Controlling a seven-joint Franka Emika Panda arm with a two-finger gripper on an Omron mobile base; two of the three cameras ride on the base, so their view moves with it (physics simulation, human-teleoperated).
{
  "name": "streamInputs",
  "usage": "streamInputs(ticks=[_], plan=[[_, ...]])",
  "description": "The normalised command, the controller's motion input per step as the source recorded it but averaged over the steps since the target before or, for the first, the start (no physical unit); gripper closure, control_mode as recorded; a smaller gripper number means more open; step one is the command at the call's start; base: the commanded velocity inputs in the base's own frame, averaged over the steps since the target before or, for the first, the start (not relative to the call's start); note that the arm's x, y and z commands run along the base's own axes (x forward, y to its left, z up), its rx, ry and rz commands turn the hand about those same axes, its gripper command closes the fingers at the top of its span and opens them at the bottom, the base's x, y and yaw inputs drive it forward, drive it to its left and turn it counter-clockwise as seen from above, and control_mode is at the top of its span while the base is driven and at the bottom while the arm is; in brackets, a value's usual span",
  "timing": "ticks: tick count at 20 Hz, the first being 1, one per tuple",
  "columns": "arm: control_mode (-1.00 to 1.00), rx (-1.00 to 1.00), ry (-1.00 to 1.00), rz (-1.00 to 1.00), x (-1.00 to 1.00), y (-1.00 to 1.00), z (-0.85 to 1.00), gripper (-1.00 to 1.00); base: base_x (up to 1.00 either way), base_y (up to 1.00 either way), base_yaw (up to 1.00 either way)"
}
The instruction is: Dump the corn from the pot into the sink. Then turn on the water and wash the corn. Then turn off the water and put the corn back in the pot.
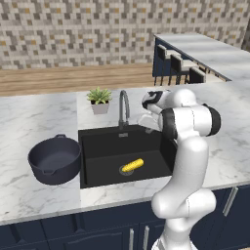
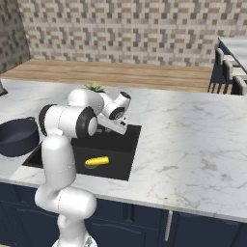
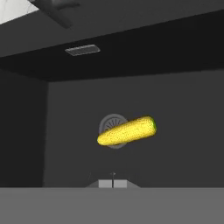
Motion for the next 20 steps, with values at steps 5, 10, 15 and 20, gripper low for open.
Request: streamInputs(ticks=[5,10,15,20], plan=[[-1.00,-0.10,0.10,0.00,0.00,-0.03,0.06,1.00,0.00,0.00,0.00],[-1.00,-0.02,0.02,0.00,0.00,-0.35,-0.01,1.00,0.00,0.00,0.00],[-1.00,-0.11,0.01,0.00,0.00,-0.35,-0.22,1.00,0.00,0.00,0.00],[-1.00,-0.19,0.00,0.00,0.00,-0.01,-0.34,1.00,0.00,0.00,0.00]])
